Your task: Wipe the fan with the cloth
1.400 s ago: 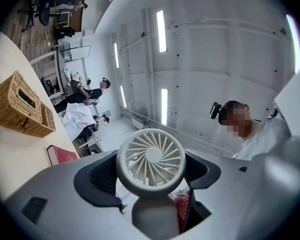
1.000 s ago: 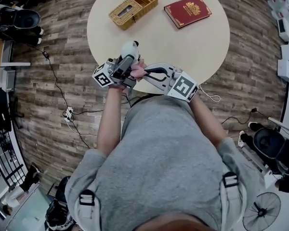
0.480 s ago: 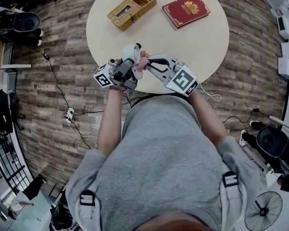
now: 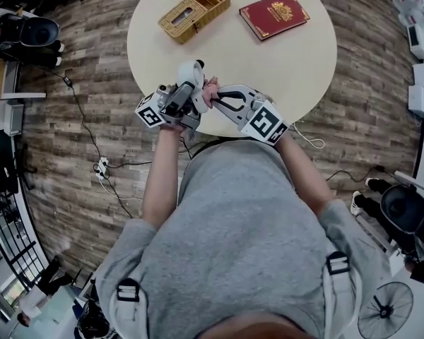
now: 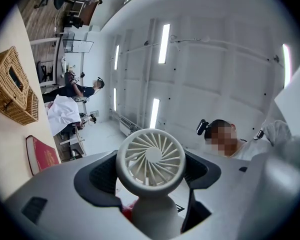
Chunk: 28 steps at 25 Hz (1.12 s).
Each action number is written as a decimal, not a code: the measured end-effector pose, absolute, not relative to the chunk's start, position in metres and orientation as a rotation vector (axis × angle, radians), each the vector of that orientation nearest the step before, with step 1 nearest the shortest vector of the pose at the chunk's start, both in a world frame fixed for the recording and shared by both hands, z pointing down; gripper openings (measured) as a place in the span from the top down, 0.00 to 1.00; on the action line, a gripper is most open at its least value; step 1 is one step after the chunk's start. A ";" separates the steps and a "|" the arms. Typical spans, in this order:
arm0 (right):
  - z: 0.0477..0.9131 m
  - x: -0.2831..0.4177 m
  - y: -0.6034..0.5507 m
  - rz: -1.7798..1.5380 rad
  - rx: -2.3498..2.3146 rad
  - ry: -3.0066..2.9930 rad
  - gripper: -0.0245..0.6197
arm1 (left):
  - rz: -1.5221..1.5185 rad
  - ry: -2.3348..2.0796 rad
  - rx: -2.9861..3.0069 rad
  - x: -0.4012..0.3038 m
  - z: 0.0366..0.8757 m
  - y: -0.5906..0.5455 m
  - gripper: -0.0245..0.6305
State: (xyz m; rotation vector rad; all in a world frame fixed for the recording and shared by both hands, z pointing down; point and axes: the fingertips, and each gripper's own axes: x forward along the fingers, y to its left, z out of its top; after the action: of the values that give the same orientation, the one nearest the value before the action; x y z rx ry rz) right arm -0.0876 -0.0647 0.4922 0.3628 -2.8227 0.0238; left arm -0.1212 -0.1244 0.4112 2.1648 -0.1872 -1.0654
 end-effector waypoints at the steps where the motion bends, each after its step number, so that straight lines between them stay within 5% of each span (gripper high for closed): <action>1: 0.494 -0.088 -0.063 0.030 0.357 -2.820 0.90 | -1.063 -0.191 2.166 -0.121 0.412 -0.125 0.38; 28: 0.473 -0.105 -0.062 0.046 0.465 -2.874 0.90 | -0.626 -0.817 2.283 -0.103 0.448 -0.160 0.38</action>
State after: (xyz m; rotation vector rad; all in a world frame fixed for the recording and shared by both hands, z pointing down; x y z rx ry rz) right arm -0.1050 -0.0623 0.4734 0.4650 -2.8737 0.0457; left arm -0.1029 -0.1595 0.4477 2.2832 -0.8173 -0.6261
